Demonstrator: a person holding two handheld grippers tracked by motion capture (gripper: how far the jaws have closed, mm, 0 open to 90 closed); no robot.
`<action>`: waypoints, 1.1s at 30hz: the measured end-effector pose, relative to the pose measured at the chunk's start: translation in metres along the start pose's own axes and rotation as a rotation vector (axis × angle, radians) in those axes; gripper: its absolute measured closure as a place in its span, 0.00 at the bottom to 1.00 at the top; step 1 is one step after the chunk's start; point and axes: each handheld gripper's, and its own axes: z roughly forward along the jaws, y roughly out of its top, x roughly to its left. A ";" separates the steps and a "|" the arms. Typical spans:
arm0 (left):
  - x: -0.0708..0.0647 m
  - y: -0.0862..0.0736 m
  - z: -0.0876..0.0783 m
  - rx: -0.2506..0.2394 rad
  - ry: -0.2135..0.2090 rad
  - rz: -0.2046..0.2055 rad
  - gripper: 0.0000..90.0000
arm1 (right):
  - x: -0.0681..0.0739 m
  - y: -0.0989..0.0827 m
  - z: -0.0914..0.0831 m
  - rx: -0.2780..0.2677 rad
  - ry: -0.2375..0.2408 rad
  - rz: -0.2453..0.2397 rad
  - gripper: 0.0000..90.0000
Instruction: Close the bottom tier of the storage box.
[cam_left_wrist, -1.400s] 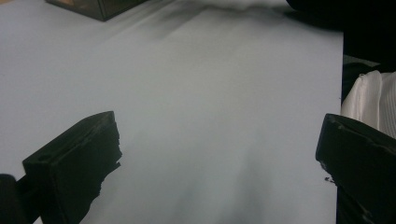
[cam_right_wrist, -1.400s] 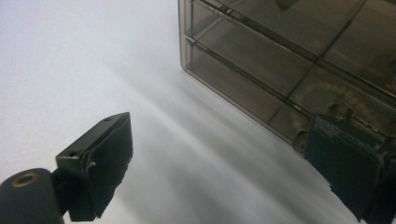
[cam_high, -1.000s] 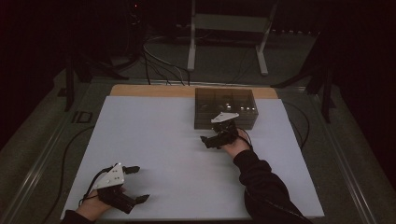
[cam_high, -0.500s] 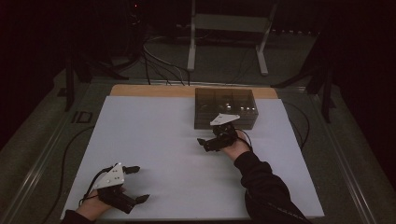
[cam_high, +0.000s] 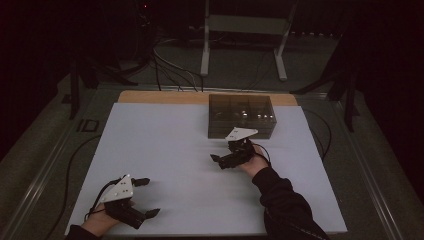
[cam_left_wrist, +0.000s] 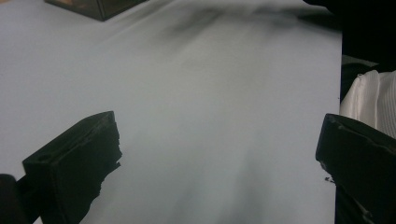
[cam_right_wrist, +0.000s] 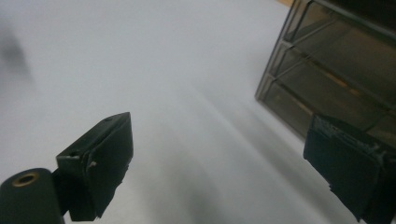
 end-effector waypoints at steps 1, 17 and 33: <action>0.000 0.000 0.000 0.000 0.003 0.002 0.00 | 0.001 -0.001 0.000 -0.003 0.005 -0.001 0.09; 0.000 0.000 0.000 -0.001 0.001 0.001 0.00 | 0.011 -0.022 -0.009 -0.008 0.048 -0.030 0.09; -0.001 0.000 0.000 -0.001 0.002 0.003 0.00 | 0.014 -0.054 -0.028 0.023 0.086 -0.045 0.09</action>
